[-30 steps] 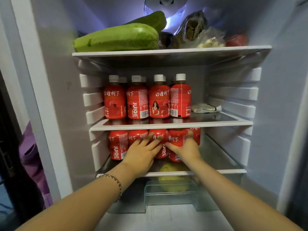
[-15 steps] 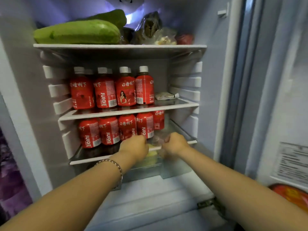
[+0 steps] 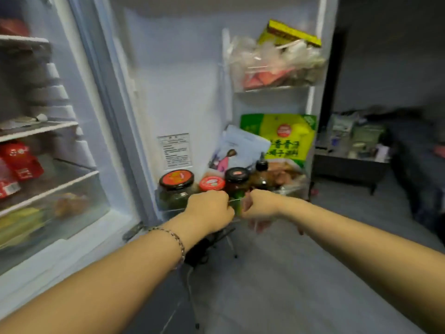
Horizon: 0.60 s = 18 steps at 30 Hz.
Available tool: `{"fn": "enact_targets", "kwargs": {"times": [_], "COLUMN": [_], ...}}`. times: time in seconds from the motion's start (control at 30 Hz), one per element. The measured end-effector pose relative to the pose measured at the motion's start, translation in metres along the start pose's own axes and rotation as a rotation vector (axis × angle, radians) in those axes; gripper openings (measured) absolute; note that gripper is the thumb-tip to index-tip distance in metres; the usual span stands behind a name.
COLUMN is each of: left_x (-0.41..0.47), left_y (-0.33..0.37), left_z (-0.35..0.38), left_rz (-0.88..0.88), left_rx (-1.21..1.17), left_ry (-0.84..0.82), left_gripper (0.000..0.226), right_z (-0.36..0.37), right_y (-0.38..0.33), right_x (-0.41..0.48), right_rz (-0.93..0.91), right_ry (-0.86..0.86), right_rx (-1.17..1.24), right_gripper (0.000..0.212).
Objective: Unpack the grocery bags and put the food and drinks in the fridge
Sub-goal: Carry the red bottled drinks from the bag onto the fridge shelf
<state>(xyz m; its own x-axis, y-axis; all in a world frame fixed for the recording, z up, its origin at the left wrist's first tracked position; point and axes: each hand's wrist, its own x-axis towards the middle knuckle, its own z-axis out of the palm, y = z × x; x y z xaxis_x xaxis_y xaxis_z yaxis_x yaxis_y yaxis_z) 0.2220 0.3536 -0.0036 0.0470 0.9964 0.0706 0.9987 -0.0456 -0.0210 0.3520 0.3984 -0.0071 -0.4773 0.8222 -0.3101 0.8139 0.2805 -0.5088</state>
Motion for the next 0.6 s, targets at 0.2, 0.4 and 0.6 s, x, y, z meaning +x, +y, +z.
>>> {"fn": "enact_targets", "kwargs": {"times": [0.2, 0.4, 0.6], "left_x": [0.035, 0.047, 0.034], "left_y": [0.171, 0.377, 0.614], "left_z": [0.029, 0.064, 0.083], "left_rz": [0.322, 0.556, 0.810], "left_rx": [-0.033, -0.103, -0.104], "left_ry": [-0.201, -0.305, -0.343], "left_gripper": [0.026, 0.024, 0.027], "right_z": [-0.029, -0.044, -0.053], "right_y": [0.184, 0.363, 0.527], "right_x": [-0.112, -0.248, -0.402], "right_rz": [0.399, 0.729, 1.012], "right_ry": [0.112, 0.225, 0.321], "right_rx": [0.041, 0.028, 0.092], "right_gripper": [0.026, 0.020, 0.017]}}
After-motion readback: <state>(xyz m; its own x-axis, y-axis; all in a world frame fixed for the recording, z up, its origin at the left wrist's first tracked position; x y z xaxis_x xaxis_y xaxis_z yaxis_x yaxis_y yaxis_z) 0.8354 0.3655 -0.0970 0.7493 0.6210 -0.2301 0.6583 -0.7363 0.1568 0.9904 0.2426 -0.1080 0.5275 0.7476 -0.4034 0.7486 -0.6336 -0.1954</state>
